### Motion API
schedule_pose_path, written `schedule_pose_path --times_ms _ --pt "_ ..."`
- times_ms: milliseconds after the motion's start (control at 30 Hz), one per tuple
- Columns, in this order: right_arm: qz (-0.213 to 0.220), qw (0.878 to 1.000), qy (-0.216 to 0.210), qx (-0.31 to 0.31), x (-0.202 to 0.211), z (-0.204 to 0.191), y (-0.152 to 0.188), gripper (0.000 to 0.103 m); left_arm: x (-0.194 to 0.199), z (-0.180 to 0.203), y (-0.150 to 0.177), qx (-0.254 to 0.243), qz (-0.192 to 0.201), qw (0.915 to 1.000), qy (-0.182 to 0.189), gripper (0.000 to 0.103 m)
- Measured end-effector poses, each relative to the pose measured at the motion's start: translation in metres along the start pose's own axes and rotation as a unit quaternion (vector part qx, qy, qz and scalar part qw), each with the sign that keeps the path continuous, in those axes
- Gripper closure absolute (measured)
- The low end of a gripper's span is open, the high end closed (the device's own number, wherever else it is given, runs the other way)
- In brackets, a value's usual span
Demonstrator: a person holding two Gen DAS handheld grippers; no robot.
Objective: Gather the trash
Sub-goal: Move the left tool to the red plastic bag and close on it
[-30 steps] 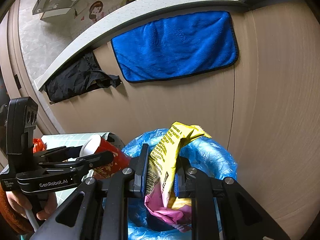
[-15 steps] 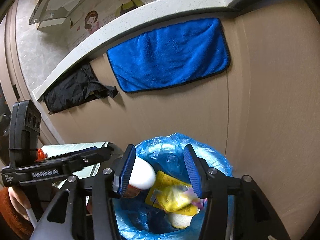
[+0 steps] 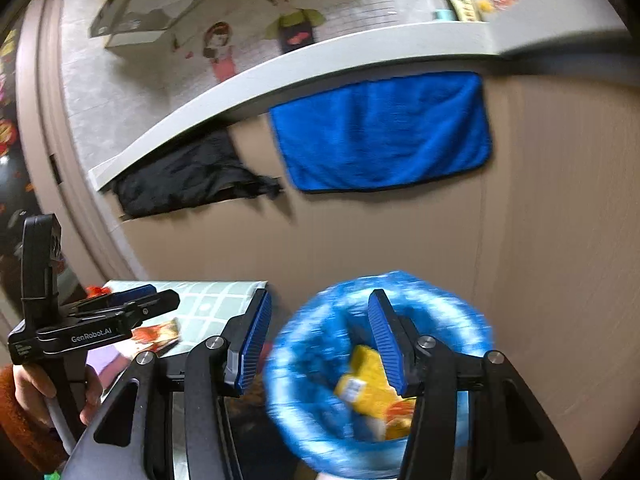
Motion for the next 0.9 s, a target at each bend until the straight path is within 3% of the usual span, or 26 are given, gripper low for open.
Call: schedule_pose_path --times_ms 233,467,567,667,733,900 --pt "-0.022 0.997 -0.051 0.053 -0.005 -0.084 0.017 0.055 0.073 -0.121 0.03 0.05 0.01 0.9934 -0.103 0.038" --pt "-0.051 0.99 -0.089 0.098 -0.019 -0.169 0.034 0.055 0.128 -0.255 0.041 0.147 0.055 0.9711 -0.18 0.038" --pt "-0.06 0.988 -0.097 0.107 -0.024 -0.193 0.04 0.055 0.137 -0.303 0.037 0.205 0.091 0.9576 -0.181 0.038" --pt "-0.073 0.985 -0.102 0.115 -0.031 -0.213 0.051 0.055 0.128 -0.341 0.035 0.246 0.102 0.9473 -0.178 0.038" --pt "-0.084 0.983 -0.102 0.126 -0.036 -0.224 0.059 0.055 0.113 -0.356 0.035 0.262 0.097 0.9442 -0.174 0.038" --pt "-0.093 0.981 -0.09 0.145 -0.042 -0.231 0.068 0.055 0.079 -0.375 0.043 0.283 0.059 0.9464 -0.143 0.033"
Point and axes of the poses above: each gripper's, at about its wrist camera, not at the fingertips, and x roughly against the way its jaws point, z to its right, y to its underside, the point moved 7 cm from there along -x, roughly the way its jaws point, and after that the axes turned 11 degrees about y, right-handed, at the moved point
